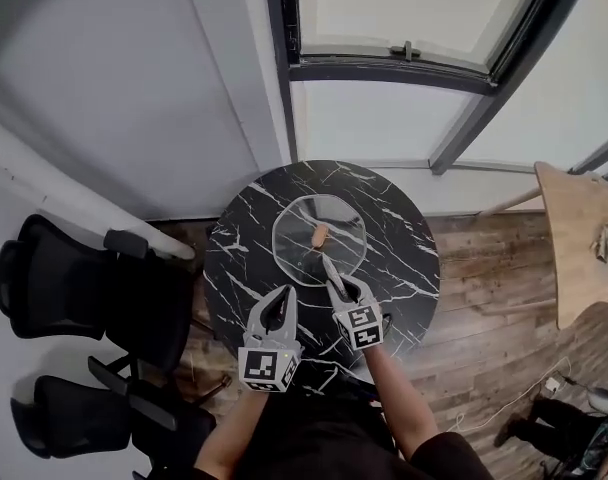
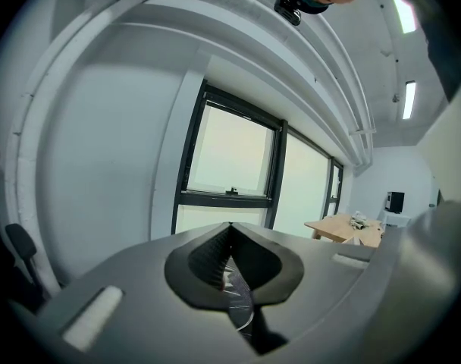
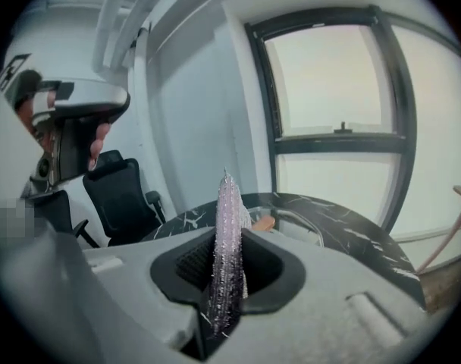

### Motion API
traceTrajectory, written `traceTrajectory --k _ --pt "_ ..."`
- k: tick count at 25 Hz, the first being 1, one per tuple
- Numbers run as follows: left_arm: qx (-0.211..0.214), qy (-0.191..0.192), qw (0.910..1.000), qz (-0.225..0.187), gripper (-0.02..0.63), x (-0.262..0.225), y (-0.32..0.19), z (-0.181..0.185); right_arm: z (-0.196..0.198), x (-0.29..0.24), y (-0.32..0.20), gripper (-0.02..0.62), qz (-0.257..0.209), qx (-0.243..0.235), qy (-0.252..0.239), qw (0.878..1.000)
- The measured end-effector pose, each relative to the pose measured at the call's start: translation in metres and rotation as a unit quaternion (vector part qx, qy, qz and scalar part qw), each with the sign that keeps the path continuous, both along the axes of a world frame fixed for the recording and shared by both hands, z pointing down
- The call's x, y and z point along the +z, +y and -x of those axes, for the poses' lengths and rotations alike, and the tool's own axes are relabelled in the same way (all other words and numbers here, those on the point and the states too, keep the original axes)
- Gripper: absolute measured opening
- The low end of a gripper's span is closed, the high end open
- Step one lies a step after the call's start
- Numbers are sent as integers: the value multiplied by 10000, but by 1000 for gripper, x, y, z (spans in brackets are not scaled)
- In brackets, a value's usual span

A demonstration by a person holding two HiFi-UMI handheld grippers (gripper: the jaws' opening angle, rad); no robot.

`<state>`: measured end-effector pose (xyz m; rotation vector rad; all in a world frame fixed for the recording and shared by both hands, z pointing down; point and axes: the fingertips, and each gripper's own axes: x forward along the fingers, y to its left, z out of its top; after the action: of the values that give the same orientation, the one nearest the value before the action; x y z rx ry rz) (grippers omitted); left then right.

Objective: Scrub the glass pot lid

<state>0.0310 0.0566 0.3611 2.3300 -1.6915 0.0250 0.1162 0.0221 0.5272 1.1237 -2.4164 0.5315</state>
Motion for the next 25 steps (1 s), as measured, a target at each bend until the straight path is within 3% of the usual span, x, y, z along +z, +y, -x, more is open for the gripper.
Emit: traceTrajectory --k 7,13,16,25 --pt "71 75 9997 -222 3 -26 22 -14 -6 -87 18 74 -790 224 -591 9949" --pt "13 71 9990 -451 3 -47 45 -19 -26 -137 47 74 -1175 576 -969 9866" --pt "-34 -19 9980 -625 3 -48 59 -21 -38 -150 64 74 -1294 705 -1032 9837" --pt "106 -27 9987 -494 3 -38 84 -34 -45 -179 107 74 -1652 704 -1054 9781"
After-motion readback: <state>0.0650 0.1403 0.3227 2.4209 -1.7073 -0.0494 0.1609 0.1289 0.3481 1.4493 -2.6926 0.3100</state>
